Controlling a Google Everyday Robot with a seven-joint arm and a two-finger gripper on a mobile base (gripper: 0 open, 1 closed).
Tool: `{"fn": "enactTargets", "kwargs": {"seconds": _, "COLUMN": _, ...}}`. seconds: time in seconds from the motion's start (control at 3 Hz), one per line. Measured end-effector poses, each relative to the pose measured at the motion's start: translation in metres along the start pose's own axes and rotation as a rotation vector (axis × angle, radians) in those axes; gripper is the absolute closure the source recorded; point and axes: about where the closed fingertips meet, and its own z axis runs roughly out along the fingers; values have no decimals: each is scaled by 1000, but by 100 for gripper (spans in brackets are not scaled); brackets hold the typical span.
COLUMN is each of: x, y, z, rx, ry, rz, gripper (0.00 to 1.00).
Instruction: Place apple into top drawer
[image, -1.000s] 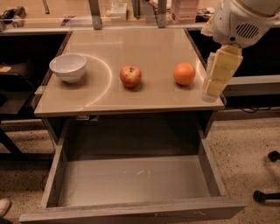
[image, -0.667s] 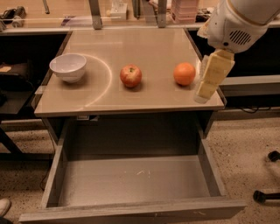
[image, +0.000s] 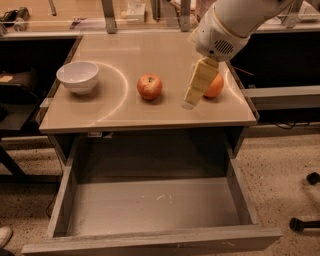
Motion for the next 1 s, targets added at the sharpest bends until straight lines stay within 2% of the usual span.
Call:
{"fn": "enactTargets", "kwargs": {"seconds": 0.33, "x": 0, "y": 0, "z": 0, "rx": 0, "ry": 0, "rz": 0, "gripper": 0}}
{"fn": "enactTargets", "kwargs": {"seconds": 0.67, "x": -7, "y": -10, "z": 27, "rx": -32, "ry": -45, "rz": 3, "gripper": 0}}
{"fn": "enactTargets", "kwargs": {"seconds": 1.0, "x": -19, "y": -45, "z": 82, "rx": -92, "ry": -84, "rz": -3, "gripper": 0}}
